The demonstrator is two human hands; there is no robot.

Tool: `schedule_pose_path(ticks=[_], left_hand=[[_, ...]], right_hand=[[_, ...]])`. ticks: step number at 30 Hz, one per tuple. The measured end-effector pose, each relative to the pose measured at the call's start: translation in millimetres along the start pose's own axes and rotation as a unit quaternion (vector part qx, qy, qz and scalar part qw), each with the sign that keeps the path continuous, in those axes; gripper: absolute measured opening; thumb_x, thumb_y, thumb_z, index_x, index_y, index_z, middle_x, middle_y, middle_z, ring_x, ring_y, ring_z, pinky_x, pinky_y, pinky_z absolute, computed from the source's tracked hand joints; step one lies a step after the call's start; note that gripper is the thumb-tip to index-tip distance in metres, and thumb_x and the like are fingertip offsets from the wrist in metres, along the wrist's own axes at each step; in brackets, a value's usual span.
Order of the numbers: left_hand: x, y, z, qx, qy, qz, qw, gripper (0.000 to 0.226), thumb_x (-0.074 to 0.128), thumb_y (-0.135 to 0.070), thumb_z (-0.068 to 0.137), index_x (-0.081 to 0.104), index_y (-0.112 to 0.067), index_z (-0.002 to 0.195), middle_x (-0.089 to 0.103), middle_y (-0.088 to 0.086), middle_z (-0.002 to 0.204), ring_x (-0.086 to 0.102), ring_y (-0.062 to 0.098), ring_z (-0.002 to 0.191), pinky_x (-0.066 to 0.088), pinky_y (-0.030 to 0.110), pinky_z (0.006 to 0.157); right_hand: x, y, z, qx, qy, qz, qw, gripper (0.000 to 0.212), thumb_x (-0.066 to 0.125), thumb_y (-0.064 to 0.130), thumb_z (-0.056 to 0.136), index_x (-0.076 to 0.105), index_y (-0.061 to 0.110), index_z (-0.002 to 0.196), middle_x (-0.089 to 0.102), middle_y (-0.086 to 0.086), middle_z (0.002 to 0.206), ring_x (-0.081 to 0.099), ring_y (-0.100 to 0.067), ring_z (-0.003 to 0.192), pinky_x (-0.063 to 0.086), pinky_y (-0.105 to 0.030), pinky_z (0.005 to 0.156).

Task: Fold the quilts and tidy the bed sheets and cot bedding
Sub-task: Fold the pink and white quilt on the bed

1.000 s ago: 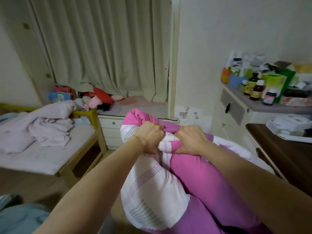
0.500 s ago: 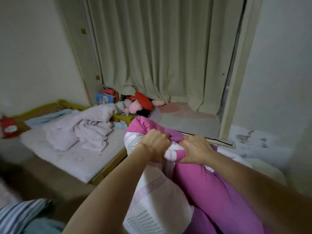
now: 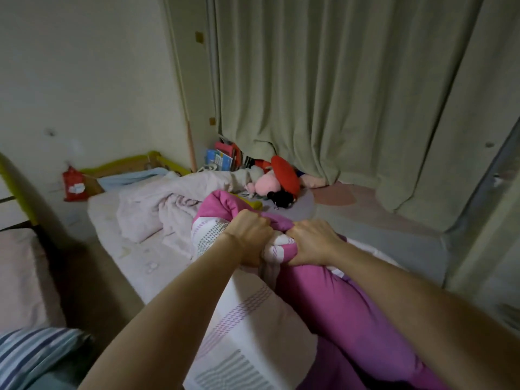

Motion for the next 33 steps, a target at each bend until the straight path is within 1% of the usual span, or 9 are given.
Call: schedule_pose_path(ticks=[4,7,11,14,16,18,21,27,33], left_hand=[[17.7,28.1,78.4,0.031,-0.032,0.005,0.999,0.028,0.062,-0.046,0.073,0.063,-0.026,0.094,0.064,-0.005,0.102,0.062,0.017,0.093,0.028,0.030,0.060],[36.0,54.6,149.8,0.062,-0.063,-0.002,0.996,0.027,0.063,-0.047,0.073,0.061,-0.027,0.091,0.064,-0.005,0.101,0.061,0.017,0.094,0.031,0.029,0.063],[55.7,91.6,241.6,0.120,-0.110,-0.022,0.987,0.019,0.061,-0.044,0.073,0.052,-0.028,0.077,0.065,-0.004,0.096,0.063,0.019,0.089,0.031,0.029,0.061],[57.6,117.8,303.1,0.159,-0.121,-0.029,0.979,0.023,0.063,-0.045,0.073,0.061,-0.025,0.083,0.065,-0.002,0.096,0.064,0.020,0.088,0.033,0.029,0.062],[49.4,134.1,348.3,0.195,-0.142,-0.017,0.970,0.021,0.066,-0.042,0.070,0.058,-0.025,0.078,0.065,-0.002,0.093,0.064,0.019,0.085,0.035,0.028,0.061],[40.0,143.3,382.8,0.215,-0.162,-0.002,0.963,0.019,0.067,-0.038,0.070,0.062,-0.025,0.083,0.066,-0.003,0.094,0.064,0.019,0.086,0.036,0.028,0.061],[23.5,147.0,436.2,0.247,-0.210,0.016,0.946,0.026,0.065,-0.040,0.075,0.066,-0.022,0.094,0.065,-0.003,0.098,0.064,0.019,0.089,0.036,0.029,0.062],[-14.7,142.9,536.8,0.292,-0.286,0.020,0.912,0.015,0.061,-0.038,0.076,0.052,-0.026,0.078,0.065,-0.004,0.089,0.063,0.018,0.083,0.031,0.030,0.060],[-25.3,129.0,664.7,0.287,-0.282,0.023,0.915,0.021,0.061,-0.038,0.076,0.045,-0.025,0.072,0.065,-0.002,0.083,0.062,0.019,0.078,0.033,0.030,0.058]], right_hand=[[16.8,-59.2,47.2,0.024,-0.019,0.001,1.000,0.054,0.072,0.060,0.065,0.063,0.025,0.105,0.068,-0.004,0.089,0.064,-0.029,0.082,0.031,-0.029,0.058],[40.4,-108.7,96.6,0.067,0.011,0.015,0.998,0.069,0.067,0.067,0.068,0.055,0.031,0.125,0.068,-0.002,0.095,0.064,-0.024,0.087,0.045,-0.033,0.066],[63.2,-178.6,156.2,0.140,0.061,-0.036,0.988,0.055,0.064,0.072,0.069,0.066,0.022,0.092,0.068,0.000,0.086,0.064,-0.019,0.078,0.044,-0.029,0.065],[71.9,-239.2,200.5,0.229,-0.004,-0.082,0.970,0.022,0.056,0.033,0.090,0.074,0.025,0.081,0.071,0.009,0.079,0.057,0.004,0.067,0.042,-0.011,0.068],[68.3,-289.1,228.6,0.291,0.000,-0.142,0.946,0.027,0.050,0.010,0.096,0.075,0.018,0.099,0.072,0.000,0.105,0.064,-0.005,0.097,0.044,-0.016,0.093],[57.7,-305.7,242.7,0.303,0.025,-0.032,0.952,0.022,0.063,0.035,0.087,0.071,0.015,0.092,0.071,-0.006,0.099,0.065,-0.020,0.094,0.048,-0.026,0.080],[40.0,-334.7,236.1,0.315,0.016,-0.062,0.947,0.040,0.066,0.058,0.075,0.066,0.018,0.073,0.068,-0.001,0.076,0.064,-0.018,0.072,0.032,-0.023,0.058],[25.4,-438.2,254.0,0.339,-0.013,-0.127,0.932,0.050,0.059,0.072,0.073,0.068,0.023,0.081,0.066,0.006,0.079,0.062,-0.011,0.073,0.034,-0.023,0.058],[40.1,-558.0,281.1,0.325,-0.006,-0.140,0.936,0.049,0.060,0.071,0.073,0.067,0.023,0.078,0.066,0.005,0.074,0.061,-0.011,0.070,0.036,-0.025,0.058]])
Point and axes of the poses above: each hand's wrist, its own z-axis towards the middle knuckle, its own x-axis out of the palm, y = z × x, the point moved 9 cm from there along z, towards the middle knuckle
